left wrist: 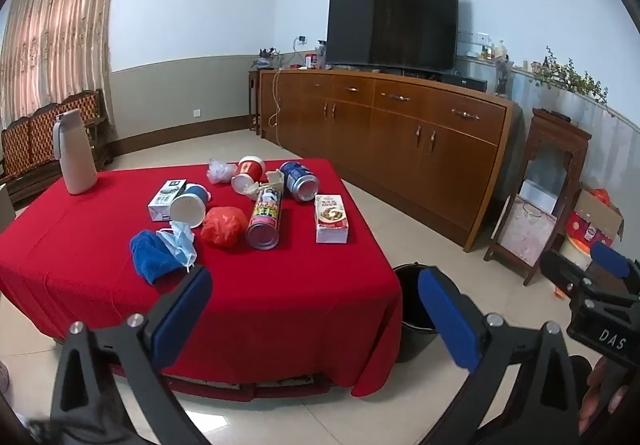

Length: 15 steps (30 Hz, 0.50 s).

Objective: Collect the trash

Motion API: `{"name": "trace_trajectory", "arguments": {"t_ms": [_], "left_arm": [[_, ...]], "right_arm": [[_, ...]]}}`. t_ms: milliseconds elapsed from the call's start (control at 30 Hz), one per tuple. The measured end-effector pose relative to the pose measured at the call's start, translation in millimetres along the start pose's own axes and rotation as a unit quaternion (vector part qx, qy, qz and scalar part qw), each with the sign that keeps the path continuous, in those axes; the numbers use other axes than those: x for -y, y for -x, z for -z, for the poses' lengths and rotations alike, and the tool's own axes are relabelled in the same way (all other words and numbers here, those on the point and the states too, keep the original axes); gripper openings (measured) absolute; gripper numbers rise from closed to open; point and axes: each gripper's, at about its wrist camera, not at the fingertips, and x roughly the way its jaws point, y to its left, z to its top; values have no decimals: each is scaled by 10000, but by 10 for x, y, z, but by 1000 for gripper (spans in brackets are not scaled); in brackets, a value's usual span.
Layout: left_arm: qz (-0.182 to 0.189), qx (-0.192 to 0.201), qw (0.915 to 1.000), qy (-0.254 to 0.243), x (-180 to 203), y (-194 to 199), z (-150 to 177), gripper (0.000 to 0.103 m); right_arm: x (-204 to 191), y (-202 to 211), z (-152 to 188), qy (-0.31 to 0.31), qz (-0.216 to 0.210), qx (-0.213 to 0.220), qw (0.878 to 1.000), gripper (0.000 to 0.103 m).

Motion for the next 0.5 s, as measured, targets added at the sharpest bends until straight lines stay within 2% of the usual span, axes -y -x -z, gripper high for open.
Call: {"name": "trace_trajectory", "arguments": {"t_ms": [500], "left_arm": [[-10, 35, 10000, 4, 9, 25, 5, 103]], "right_arm": [[-51, 5, -47, 10, 5, -10, 10000, 103]]}}
